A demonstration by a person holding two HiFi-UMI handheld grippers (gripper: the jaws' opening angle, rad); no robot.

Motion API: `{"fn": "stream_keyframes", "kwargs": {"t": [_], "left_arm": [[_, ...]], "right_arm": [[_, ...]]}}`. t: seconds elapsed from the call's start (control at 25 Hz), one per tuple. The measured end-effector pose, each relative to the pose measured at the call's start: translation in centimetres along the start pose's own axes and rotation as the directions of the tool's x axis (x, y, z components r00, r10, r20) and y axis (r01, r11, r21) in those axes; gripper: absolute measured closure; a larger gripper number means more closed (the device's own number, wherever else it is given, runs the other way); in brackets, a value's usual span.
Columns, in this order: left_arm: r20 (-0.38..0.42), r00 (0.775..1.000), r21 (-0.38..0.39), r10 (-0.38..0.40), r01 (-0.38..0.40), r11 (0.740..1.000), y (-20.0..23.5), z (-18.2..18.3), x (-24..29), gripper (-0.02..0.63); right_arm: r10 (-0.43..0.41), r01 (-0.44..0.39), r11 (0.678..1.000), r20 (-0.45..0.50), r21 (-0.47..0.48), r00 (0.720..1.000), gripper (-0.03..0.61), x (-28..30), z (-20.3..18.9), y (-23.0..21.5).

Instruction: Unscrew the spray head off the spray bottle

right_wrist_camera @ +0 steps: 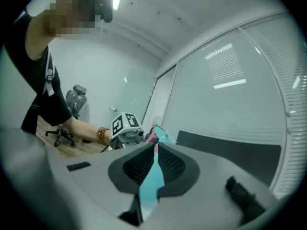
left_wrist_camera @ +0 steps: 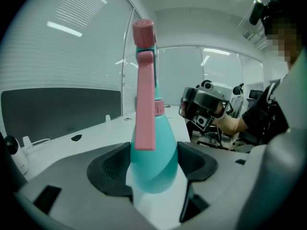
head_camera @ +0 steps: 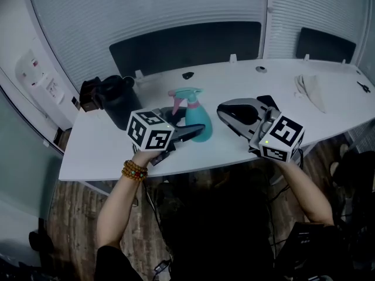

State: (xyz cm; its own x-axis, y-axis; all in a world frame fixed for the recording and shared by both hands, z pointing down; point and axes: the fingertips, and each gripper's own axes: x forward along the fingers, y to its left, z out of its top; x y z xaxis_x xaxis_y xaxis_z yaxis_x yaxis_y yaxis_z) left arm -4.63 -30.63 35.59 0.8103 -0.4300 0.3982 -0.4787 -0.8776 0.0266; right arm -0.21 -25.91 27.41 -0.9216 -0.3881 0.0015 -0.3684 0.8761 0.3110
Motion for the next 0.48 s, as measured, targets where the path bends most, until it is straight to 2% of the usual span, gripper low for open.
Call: {"fn": "stream_keyframes", "kwargs": {"t": [0.04, 0.16, 0.36, 0.48], "left_arm": [[0.0, 1.0, -0.005, 0.008, -0.008, 1.0, 0.2, 0.1, 0.1, 0.304], [0.005, 1.0, -0.026, 0.025, -0.025, 0.999, 0.7, 0.4, 0.6, 0.304], [-0.01, 0.995, -0.051, 0.1, -0.101, 0.994, 1.9, 0.7, 0.9, 0.304], [-0.058, 0.987, -0.037, 0.15, -0.152, 0.988, 2.4, 0.4, 1.5, 0.304]], "right_arm": [[-0.016, 0.016, 1.0, 0.001, -0.002, 1.0, 0.563, 0.8, 0.3, -0.7], [-0.034, 0.034, 0.999, -0.034, -0.006, 0.999, 0.462, 3.4, 0.3, -1.6], [-0.064, 0.067, 0.998, -0.12, 0.023, 0.991, 0.452, 6.1, -1.6, -2.3], [-0.114, 0.123, 0.99, -0.134, 0.062, 0.984, 0.405, 6.8, -2.1, -3.5]]}}
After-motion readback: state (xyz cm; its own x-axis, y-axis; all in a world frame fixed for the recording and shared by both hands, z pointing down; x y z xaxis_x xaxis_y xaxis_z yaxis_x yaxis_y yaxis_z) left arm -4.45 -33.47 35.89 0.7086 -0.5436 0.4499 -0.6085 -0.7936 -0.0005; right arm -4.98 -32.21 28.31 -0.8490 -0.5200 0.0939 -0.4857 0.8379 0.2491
